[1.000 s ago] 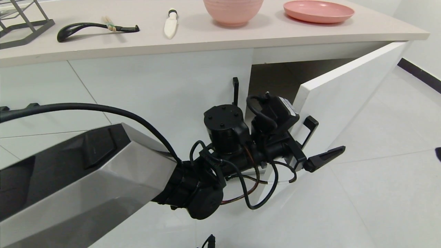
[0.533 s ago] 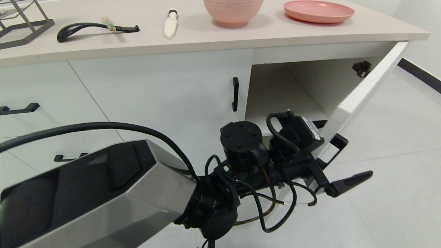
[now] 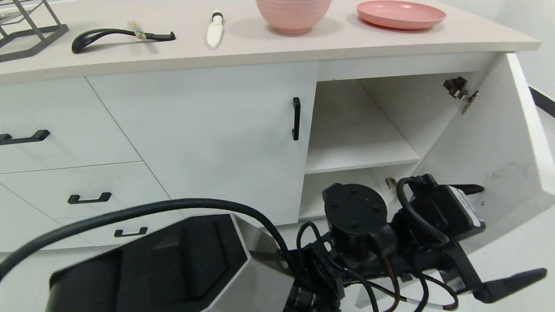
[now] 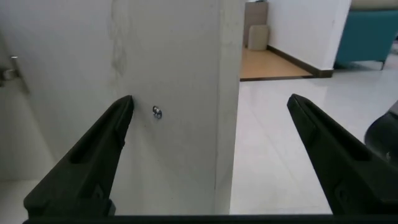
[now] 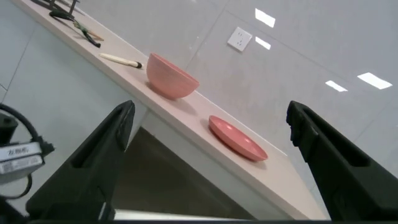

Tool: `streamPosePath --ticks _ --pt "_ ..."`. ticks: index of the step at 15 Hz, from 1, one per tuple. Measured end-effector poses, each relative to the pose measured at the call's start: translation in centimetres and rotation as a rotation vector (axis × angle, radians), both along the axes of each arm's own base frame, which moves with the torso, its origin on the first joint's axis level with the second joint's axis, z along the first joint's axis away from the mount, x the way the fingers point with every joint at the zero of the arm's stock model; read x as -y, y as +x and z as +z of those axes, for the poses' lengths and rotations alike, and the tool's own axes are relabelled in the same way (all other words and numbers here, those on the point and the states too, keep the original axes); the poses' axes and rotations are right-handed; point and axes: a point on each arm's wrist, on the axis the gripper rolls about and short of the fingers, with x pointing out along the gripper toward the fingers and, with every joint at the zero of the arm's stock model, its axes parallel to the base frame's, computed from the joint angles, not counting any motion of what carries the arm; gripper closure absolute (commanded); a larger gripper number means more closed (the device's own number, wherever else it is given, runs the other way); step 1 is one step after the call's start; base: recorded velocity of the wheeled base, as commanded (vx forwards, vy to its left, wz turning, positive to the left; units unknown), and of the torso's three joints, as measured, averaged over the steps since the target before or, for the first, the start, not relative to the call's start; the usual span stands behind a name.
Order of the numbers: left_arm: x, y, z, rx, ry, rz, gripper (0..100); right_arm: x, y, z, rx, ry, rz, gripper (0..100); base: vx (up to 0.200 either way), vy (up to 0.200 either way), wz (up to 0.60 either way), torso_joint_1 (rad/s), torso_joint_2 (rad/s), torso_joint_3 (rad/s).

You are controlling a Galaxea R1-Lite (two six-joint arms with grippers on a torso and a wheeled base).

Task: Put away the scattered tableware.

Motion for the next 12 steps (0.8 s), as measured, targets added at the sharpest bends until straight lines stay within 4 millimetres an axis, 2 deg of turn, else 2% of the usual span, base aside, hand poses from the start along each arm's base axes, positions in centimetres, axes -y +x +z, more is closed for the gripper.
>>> streamPosePath --ticks 5,6,7,9,10,12 --pt "4.9 -5.6 -1.5 -0.060 -0.005 -0.167 0 0.0 -0.6 1.1 0.057 -0.001 -0.004 0 0.000 0.000 0.00 0.000 0.00 0.000" --pt "5.1 -5.6 -1.9 -0.074 -0.006 -0.172 0 0.0 -0.9 1.4 0.077 -0.003 -0.003 0 0.000 0.000 0.00 0.000 0.00 0.000" --pt "4.7 -4.3 -2.0 -0.079 -0.022 -0.148 0 0.0 -1.5 2.0 0.112 -0.004 -0.003 0 0.000 0.000 0.00 0.000 0.00 0.000" --pt "2.3 -0.7 -2.0 -0.079 -0.042 -0.063 0 0.0 -2.9 2.9 0.178 -0.010 -0.014 0 0.000 0.000 0.00 0.000 0.00 0.000" --pt "0.6 0.5 -1.7 -0.078 -0.045 -0.027 0 0.0 -3.4 3.1 0.199 -0.013 -0.021 0 0.000 0.000 0.00 0.000 0.00 0.000" --pt "-3.0 1.9 0.2 -0.070 -0.062 0.032 0 0.0 -3.9 3.2 0.216 -0.015 -0.029 0 0.000 0.000 0.00 0.000 0.00 0.000"
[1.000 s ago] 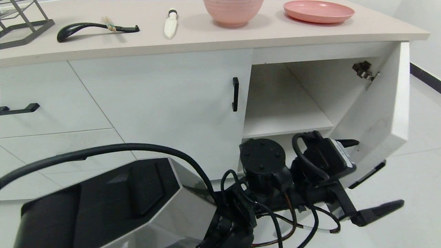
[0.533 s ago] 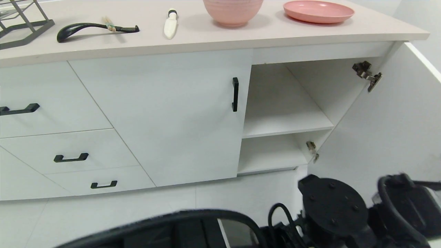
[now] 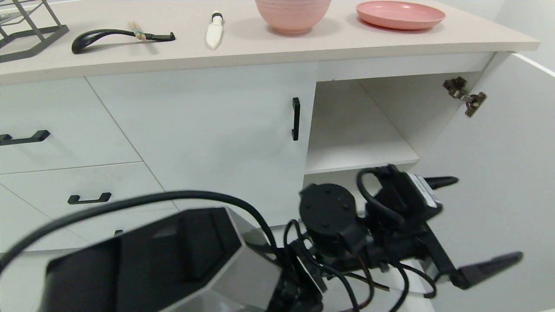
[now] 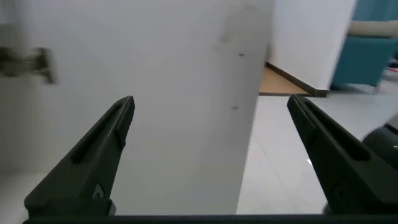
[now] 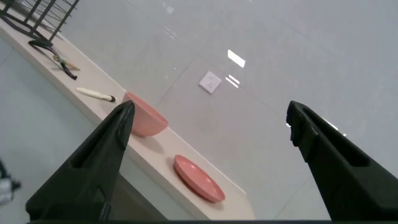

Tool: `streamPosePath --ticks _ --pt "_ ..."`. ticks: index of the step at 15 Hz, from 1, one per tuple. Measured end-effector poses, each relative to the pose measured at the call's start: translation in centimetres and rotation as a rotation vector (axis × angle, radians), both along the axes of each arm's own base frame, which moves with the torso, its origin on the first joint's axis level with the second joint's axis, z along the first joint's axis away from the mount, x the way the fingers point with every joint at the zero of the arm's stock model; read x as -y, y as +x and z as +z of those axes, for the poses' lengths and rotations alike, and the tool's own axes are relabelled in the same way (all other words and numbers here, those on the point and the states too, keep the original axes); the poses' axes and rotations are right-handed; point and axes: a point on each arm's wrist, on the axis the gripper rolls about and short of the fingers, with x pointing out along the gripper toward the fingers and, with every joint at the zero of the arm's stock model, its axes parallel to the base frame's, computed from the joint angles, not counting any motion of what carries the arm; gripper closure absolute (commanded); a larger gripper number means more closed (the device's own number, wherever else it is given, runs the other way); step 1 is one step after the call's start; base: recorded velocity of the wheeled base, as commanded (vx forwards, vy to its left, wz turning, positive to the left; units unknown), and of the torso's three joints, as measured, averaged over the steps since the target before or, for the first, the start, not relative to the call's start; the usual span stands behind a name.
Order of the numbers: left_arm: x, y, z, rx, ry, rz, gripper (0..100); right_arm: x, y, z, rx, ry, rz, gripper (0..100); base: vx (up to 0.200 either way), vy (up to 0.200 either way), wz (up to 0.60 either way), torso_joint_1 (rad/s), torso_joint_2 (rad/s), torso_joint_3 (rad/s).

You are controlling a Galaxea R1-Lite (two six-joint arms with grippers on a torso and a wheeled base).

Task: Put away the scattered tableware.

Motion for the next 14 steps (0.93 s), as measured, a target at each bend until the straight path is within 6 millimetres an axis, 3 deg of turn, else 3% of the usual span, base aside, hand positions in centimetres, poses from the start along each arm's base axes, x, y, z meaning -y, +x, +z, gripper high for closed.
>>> streamPosePath --ticks 4,7,10,12,14 --pt "-9.1 -0.6 6.7 0.054 -0.084 0.111 0 0.0 0.2 -1.4 -0.048 0.003 0.008 0 0.000 0.000 0.00 0.000 0.00 0.000" --pt "-16.7 -3.6 10.6 0.078 -0.141 0.193 0 0.0 0.4 -3.1 -0.107 0.005 0.011 0 0.000 0.000 0.00 0.000 0.00 0.000" --pt "-25.2 -7.2 11.6 0.101 -0.174 0.322 0 0.0 0.2 -5.8 -0.192 0.010 0.012 0 0.000 0.000 0.00 0.000 0.00 0.000" --pt "-30.5 -10.1 11.2 0.127 -0.194 0.444 0 -0.1 -0.6 -7.3 -0.218 0.012 0.013 0 0.000 0.000 0.00 0.000 0.00 0.000" --pt "-34.4 -13.3 10.0 0.136 -0.189 0.564 0 -0.1 -1.7 -8.6 -0.229 0.014 0.011 0 0.000 0.000 0.00 0.000 0.00 0.000"
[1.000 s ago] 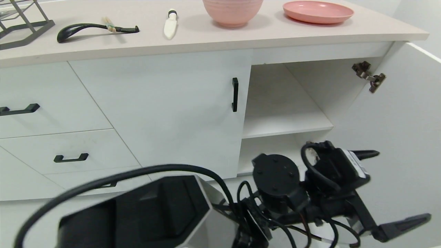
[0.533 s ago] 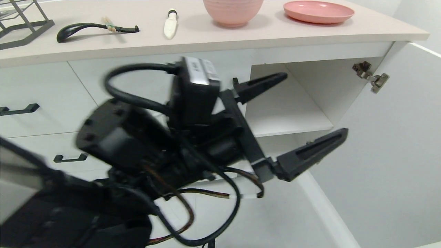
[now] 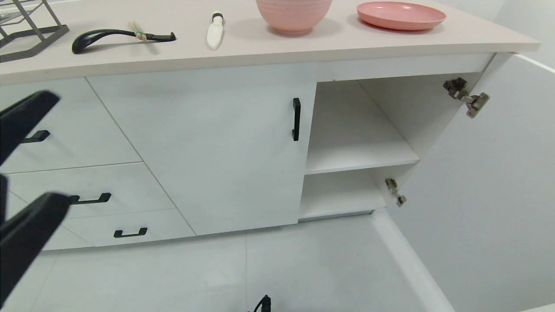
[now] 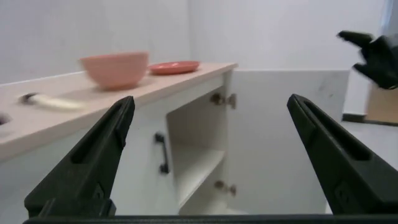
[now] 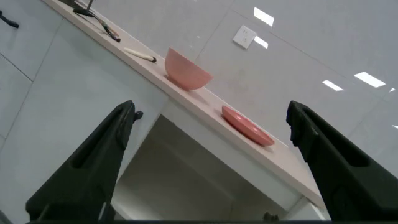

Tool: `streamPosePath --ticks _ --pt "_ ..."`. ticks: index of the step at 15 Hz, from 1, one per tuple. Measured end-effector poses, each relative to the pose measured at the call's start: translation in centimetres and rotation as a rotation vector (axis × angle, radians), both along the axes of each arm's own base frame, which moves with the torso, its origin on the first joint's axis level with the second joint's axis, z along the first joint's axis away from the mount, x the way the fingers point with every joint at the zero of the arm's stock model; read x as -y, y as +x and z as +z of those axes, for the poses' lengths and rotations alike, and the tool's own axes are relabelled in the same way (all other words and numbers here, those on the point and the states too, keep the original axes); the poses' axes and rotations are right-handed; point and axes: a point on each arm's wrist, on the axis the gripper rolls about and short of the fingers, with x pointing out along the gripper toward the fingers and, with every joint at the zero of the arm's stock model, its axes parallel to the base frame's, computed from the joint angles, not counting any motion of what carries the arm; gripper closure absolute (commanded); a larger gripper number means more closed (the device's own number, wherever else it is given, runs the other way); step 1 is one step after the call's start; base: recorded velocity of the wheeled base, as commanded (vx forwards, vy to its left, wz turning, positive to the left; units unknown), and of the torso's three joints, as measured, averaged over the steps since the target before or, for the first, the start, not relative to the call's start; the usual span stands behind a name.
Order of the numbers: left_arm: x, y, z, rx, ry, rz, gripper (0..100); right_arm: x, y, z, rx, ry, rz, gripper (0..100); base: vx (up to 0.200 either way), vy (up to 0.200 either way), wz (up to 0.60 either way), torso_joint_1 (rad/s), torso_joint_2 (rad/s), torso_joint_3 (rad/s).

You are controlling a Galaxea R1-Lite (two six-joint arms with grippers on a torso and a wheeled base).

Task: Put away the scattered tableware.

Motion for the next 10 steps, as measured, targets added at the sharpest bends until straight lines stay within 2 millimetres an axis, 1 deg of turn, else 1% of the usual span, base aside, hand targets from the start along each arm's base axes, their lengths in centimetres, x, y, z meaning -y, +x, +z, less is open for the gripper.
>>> streamPosePath --ticks 1,2,3,5,6,7,8,9,10 --pt "-1.6 -1.8 -1.2 -0.022 0.010 0.060 0 0.0 -0.7 -0.6 -0.004 0.000 -0.003 0 0.000 0.000 0.00 0.000 0.00 0.000" --pt "-2.6 -3.3 -2.3 -0.057 0.026 0.109 0 -0.1 -1.3 -1.2 -0.016 0.001 -0.004 0 0.000 0.000 0.00 0.000 0.00 0.000" --pt "-3.7 -5.1 -3.9 -0.111 0.043 0.164 0 -0.1 -2.0 -2.1 -0.036 0.003 -0.004 0 0.000 0.000 0.00 0.000 0.00 0.000" --pt "-4.8 -7.9 -6.0 -0.135 0.024 0.257 0 -0.2 -3.4 -4.0 -0.089 0.008 -0.005 0 0.000 0.000 0.00 0.000 0.00 0.000" --pt "-5.2 -8.8 -7.5 -0.173 -0.005 0.330 0 -0.2 -4.1 -5.1 -0.131 0.011 -0.005 0 0.000 0.000 0.00 0.000 0.00 0.000" --pt "-5.4 -9.1 -9.4 -0.279 -0.023 0.436 0 -0.2 -4.8 -6.2 -0.159 0.022 -0.011 0 0.000 0.000 0.00 0.000 0.00 0.000" --pt "-5.5 -9.1 -10.8 -0.363 -0.044 0.536 0 -0.2 -5.1 -7.2 -0.205 0.043 -0.020 0 0.000 0.000 0.00 0.000 0.00 0.000" --pt "-5.7 -9.0 -12.0 -0.450 -0.062 0.642 0 -0.1 -4.9 -8.6 -0.322 0.102 -0.071 0 0.000 0.000 0.00 0.000 0.00 0.000" --pt "-5.8 -8.9 -13.2 -0.538 -0.058 0.708 0 0.1 -4.7 -9.7 -0.425 0.160 -0.129 0 0.000 0.000 0.00 0.000 0.00 0.000"
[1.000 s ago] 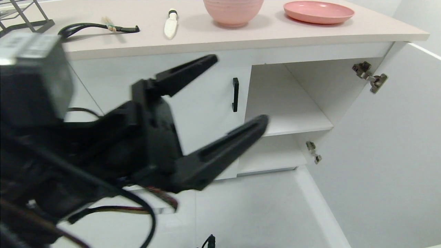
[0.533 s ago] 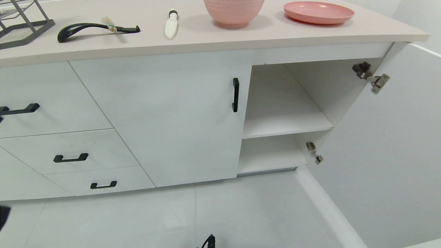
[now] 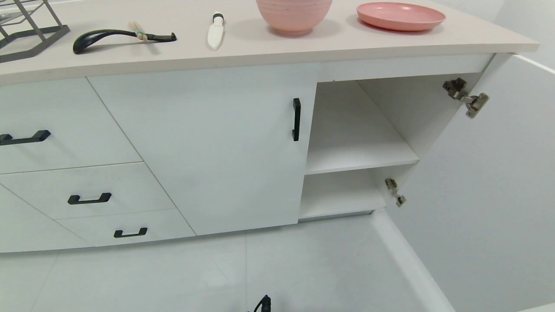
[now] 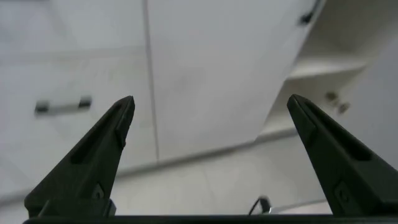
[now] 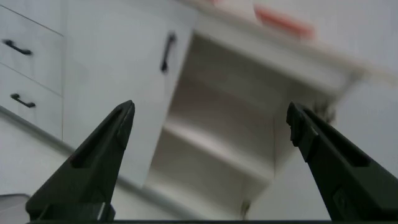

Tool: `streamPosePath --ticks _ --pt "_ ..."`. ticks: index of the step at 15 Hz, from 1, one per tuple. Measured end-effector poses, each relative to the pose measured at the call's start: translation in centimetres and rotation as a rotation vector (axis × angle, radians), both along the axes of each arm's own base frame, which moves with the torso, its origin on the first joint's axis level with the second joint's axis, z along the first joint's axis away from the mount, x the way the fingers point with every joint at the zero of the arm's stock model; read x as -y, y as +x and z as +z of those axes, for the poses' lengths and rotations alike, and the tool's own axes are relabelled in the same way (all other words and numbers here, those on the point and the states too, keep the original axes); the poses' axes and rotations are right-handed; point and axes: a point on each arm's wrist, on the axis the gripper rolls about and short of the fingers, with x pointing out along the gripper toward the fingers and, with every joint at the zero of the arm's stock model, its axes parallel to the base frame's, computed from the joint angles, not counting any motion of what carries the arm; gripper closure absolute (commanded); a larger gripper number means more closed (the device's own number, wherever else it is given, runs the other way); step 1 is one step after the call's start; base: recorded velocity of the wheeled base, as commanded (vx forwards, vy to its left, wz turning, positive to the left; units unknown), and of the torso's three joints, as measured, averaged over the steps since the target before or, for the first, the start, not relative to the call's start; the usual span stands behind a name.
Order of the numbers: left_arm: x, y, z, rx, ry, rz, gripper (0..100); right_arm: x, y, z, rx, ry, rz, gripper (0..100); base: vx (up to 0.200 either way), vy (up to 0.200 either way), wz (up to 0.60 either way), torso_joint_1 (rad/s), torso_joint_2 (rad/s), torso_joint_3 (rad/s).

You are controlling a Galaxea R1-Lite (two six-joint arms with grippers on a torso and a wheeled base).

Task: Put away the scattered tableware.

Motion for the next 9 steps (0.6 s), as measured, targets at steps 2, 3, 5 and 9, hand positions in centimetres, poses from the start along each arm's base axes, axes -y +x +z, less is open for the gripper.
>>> streamPosePath --ticks 2,3,5,9 --pt "0.0 0.0 -2.0 -0.171 0.006 0.049 0 0.1 0.3 -2.2 -0.201 0.052 -0.057 0 0.000 0.000 0.00 0.000 0.00 0.000" --pt "-0.1 -0.1 -2.2 -0.180 0.009 0.078 0 0.2 0.3 -3.0 -0.280 0.061 -0.067 0 0.000 0.000 0.00 0.000 0.00 0.000" --pt "-0.1 -0.2 -2.3 -0.178 0.005 0.155 0 0.2 0.3 -4.0 -0.374 0.075 -0.080 0 0.000 0.000 0.00 0.000 0.00 0.000" --pt "0.0 -0.7 -2.9 -0.151 0.054 0.227 0 0.6 0.4 -4.1 -0.369 0.113 -0.290 0 0.000 0.000 0.00 0.000 0.00 0.000"
